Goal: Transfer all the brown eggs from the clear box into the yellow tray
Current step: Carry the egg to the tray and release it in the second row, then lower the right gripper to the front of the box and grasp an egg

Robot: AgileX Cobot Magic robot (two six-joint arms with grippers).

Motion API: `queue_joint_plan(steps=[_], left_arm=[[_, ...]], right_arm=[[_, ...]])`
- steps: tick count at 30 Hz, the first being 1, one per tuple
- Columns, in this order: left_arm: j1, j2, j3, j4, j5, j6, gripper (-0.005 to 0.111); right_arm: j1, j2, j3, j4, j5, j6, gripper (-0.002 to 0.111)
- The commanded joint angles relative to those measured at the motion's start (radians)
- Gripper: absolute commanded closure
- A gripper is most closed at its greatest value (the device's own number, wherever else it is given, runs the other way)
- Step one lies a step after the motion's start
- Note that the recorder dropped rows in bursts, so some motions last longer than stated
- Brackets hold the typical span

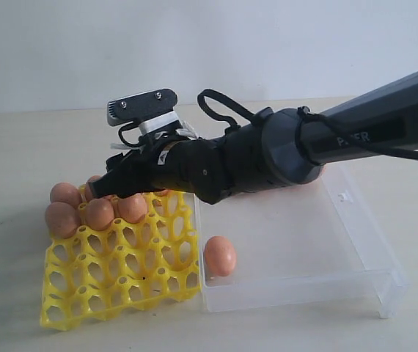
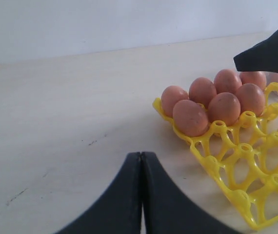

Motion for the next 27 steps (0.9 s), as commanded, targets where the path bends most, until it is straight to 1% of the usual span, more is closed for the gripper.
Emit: queue_joint_plan(steps=[1, 3, 6, 10, 12, 13, 15, 17, 21, 23, 27], left_arm=[[-0.004, -0.006, -0.004, -0.001, -0.010, -0.001, 0.107], [-0.004, -0.006, -0.004, -0.001, -0.010, -0.003, 0.107], [-0.004, -0.006, -0.004, -0.001, -0.010, -0.003, 0.107], [-0.004, -0.006, -0.004, -0.001, -0.010, -0.003, 0.107], [-0.004, -0.006, -0.004, -0.001, -0.010, -0.003, 0.107], [-0.004, -0.006, -0.004, -0.001, -0.010, -0.003, 0.107], [-0.004, -0.006, -0.004, -0.001, -0.010, -0.003, 0.107], [-0.004, -0.006, -0.004, -0.001, -0.010, -0.003, 0.107], [-0.004, -0.006, -0.004, -0.001, -0.010, -0.003, 0.107], [-0.004, -0.006, -0.004, -0.001, -0.010, -0.003, 0.107], [-0.004, -0.006, -0.004, -0.001, -0.010, -0.003, 0.107]], right_arm=[[-0.007, -0.021, -0.006, 0.000, -0.001, -0.006, 0.047], [-0.007, -0.035, -0.006, 0.003, 0.015, -0.006, 0.047], [-0.007, -0.082, -0.006, 0.012, 0.097, -0.006, 0.047], [-0.011, -0.177, -0.001, 0.041, 0.380, -0.006, 0.049], [-0.018, -0.238, 0.019, 0.046, 0.494, -0.002, 0.049], [-0.025, -0.276, 0.039, 0.046, 0.535, 0.001, 0.049], [-0.042, -0.348, 0.093, 0.037, 0.560, 0.004, 0.049], [-0.075, -0.421, 0.160, 0.035, 0.561, 0.026, 0.049], [-0.176, -0.524, 0.252, 0.029, 0.591, 0.102, 0.049], [-0.231, -0.528, 0.267, 0.029, 0.642, 0.108, 0.052], [-0.301, -0.471, 0.267, 0.039, 0.703, 0.108, 0.054]])
